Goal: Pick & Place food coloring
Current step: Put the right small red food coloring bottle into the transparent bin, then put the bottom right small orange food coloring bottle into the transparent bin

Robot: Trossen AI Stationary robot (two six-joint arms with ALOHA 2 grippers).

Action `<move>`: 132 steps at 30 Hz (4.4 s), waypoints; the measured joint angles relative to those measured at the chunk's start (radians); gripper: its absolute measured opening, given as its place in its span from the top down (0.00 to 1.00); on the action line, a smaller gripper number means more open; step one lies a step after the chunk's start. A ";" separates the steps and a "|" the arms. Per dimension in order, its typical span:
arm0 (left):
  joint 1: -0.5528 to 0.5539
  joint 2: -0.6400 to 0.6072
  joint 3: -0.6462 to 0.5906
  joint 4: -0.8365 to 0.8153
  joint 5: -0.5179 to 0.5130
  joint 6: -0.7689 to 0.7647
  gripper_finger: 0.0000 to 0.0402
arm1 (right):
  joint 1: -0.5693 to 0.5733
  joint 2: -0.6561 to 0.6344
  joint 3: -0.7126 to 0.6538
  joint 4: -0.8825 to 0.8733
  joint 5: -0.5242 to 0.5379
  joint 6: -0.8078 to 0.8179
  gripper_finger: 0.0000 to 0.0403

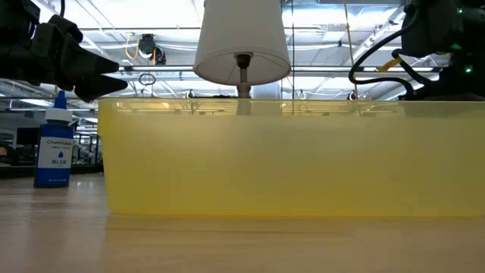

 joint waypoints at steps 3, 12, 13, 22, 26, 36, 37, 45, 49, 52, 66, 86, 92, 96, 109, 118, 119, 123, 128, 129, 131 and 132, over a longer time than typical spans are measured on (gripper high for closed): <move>0.000 0.000 0.000 0.000 0.000 0.000 0.09 | 0.000 0.000 0.000 0.000 0.000 0.000 0.49; 0.000 0.000 0.000 0.000 0.000 0.000 0.09 | 0.000 0.000 0.000 0.000 0.000 0.000 0.65; 0.000 0.000 0.000 0.000 0.000 0.000 0.09 | 0.000 0.000 0.000 0.000 0.000 0.000 0.67; 0.000 0.000 0.000 0.000 0.000 0.000 0.09 | 0.001 0.000 0.000 0.023 0.069 -0.066 0.86; 0.000 0.000 0.000 0.000 0.000 0.000 0.09 | 0.001 0.000 0.001 0.063 0.142 -0.126 0.86; 0.000 0.000 0.000 0.000 0.000 0.000 0.09 | 0.001 0.000 0.003 0.222 0.329 -0.253 0.86; 0.000 0.000 0.000 0.000 0.000 0.000 0.09 | 0.001 0.000 0.003 0.254 0.348 -0.275 0.86; 0.000 0.000 0.000 0.000 0.000 0.000 0.09 | 0.036 0.001 0.132 0.369 0.505 -0.500 0.86; 0.000 0.000 0.000 0.000 0.000 0.000 0.09 | 0.098 0.000 0.234 0.502 0.602 -0.730 0.86; 0.000 0.000 0.000 0.000 0.000 0.000 0.09 | 0.144 0.004 0.307 0.654 0.654 -0.904 0.86; 0.000 0.000 0.000 0.000 0.000 0.000 0.09 | 0.217 0.420 1.038 0.288 0.617 -1.136 0.86; 0.000 0.000 0.000 0.000 0.000 0.000 0.09 | 0.126 0.695 1.019 -0.096 0.027 -0.652 0.86; 0.000 0.000 0.000 0.000 0.000 0.000 0.09 | 0.126 0.695 0.861 -0.012 -0.027 -0.592 0.86; 0.000 0.000 0.000 0.000 0.000 0.000 0.09 | 0.126 0.695 0.819 0.008 -0.030 -0.568 0.86; 0.000 0.000 0.000 0.000 0.000 0.000 0.09 | 0.126 0.694 0.804 0.044 -0.024 -0.565 0.86; 0.000 0.000 0.000 0.000 0.000 0.000 0.09 | 0.126 0.693 0.735 0.135 -0.024 -0.546 0.86; 0.000 0.000 0.000 0.000 0.000 0.000 0.09 | 0.126 0.693 0.735 0.136 -0.024 -0.544 0.86; 0.000 0.000 0.000 0.000 0.000 0.000 0.09 | 0.125 0.689 0.735 0.144 -0.035 -0.519 0.81; 0.000 0.000 0.000 0.000 0.000 0.000 0.09 | 0.124 0.689 0.735 0.173 -0.107 -0.512 0.73; 0.000 0.000 0.000 0.000 0.000 0.000 0.09 | 0.124 0.689 0.735 0.181 -0.106 -0.508 0.71; 0.000 0.000 0.000 0.000 0.000 0.000 0.09 | 0.124 0.689 0.735 0.188 -0.106 -0.497 0.68; 0.000 0.000 0.000 0.000 0.000 0.000 0.09 | 0.124 0.687 0.735 0.188 -0.106 -0.495 0.66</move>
